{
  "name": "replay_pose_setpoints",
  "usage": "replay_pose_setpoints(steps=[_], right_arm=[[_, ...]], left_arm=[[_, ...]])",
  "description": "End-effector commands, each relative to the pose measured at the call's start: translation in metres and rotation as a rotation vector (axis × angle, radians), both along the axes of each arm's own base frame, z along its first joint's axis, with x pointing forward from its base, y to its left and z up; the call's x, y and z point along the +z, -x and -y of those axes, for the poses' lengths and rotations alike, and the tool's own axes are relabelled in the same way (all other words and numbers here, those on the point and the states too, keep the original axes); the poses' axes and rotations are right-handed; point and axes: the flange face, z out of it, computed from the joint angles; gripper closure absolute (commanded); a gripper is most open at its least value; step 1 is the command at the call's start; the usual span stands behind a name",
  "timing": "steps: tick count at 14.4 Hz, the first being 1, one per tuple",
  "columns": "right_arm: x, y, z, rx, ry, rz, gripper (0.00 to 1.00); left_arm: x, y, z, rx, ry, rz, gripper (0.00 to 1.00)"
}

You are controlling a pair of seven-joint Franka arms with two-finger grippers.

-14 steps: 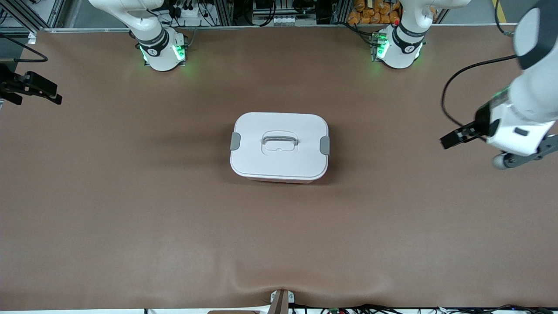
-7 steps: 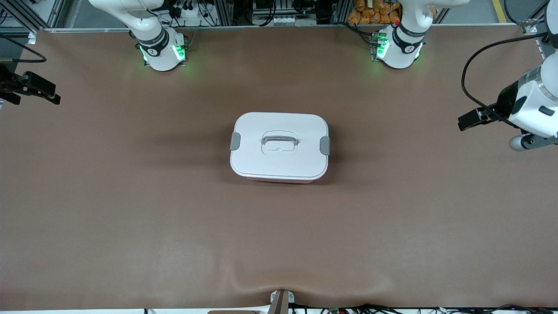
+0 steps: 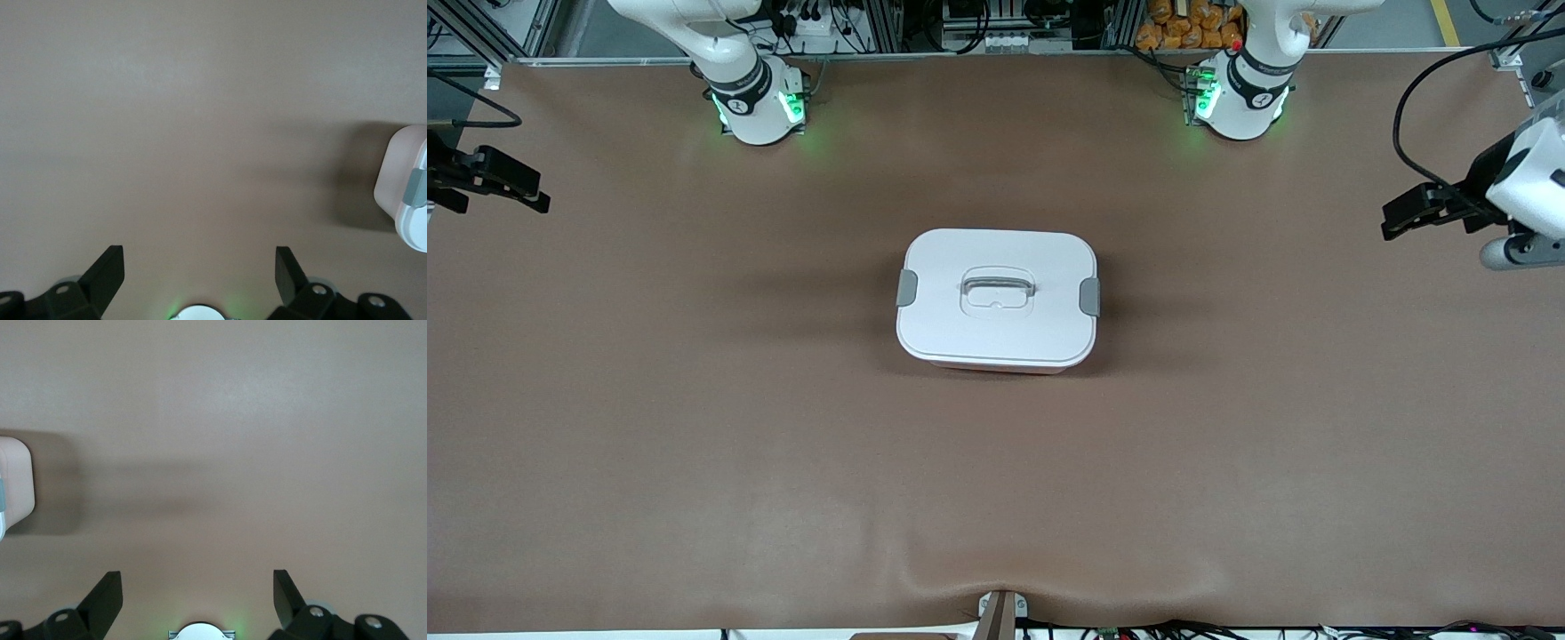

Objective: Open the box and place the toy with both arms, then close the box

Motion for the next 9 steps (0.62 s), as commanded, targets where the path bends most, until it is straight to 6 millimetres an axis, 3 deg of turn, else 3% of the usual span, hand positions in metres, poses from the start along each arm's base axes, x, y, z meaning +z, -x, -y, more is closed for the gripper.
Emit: replay_pose_setpoints(steps=[1,3,9], right_arm=[[0.007,0.002,0.005,-0.001,0.024,0.007,0.00],[0.007,0.002,0.005,0.001,0.034,0.007,0.00],[0.006,0.000,-0.009,0.017,0.020,0.011,0.00]], left_arm=[[0.001,0.030,-0.005,-0.027,0.021,0.025,0.00],[0.005,0.042,0.010,-0.037,0.028,0.056,0.00],[0.013,0.052,0.010,-0.028,0.026,0.060,0.00]])
